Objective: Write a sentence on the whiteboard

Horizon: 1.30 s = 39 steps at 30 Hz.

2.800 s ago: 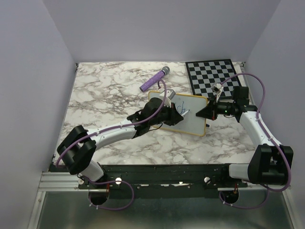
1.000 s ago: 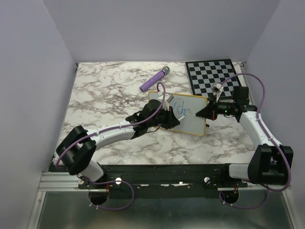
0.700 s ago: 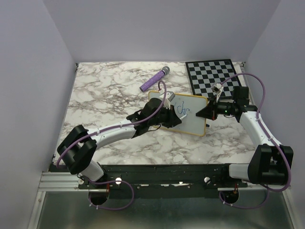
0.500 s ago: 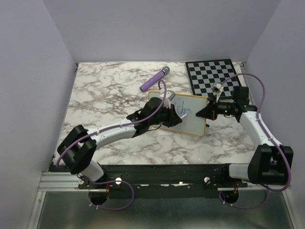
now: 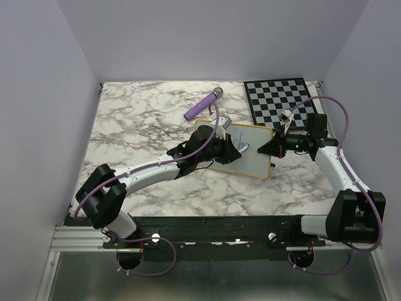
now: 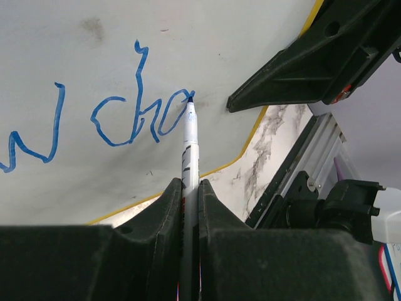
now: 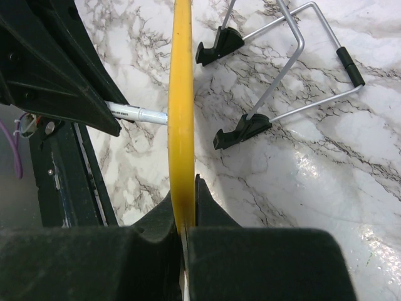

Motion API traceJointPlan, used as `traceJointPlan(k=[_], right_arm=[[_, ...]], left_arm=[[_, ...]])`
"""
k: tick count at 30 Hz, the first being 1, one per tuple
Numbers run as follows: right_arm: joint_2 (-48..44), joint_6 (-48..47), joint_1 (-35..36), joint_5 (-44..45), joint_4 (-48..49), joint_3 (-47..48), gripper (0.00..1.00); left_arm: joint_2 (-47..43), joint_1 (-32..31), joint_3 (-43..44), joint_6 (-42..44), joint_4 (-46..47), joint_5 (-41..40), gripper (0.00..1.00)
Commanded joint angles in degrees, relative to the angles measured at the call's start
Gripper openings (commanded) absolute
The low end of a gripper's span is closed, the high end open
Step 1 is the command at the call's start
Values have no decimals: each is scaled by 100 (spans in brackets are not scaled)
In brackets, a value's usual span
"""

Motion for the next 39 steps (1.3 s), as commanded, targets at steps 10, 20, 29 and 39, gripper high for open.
traceJointPlan(k=[10, 20, 29, 39], right_arm=[[-61, -118, 21, -112, 33, 1, 1], [-78, -118, 21, -112, 33, 1, 1], [-87, -109, 21, -112, 33, 10, 1], [-87, -118, 21, -112, 33, 1, 1]], left_arm=[[54, 45, 58, 42, -182, -151, 0], [72, 45, -83, 7, -244, -28, 0], [168, 36, -92, -19, -288, 104, 0], [168, 18, -162, -45, -288, 139, 0]])
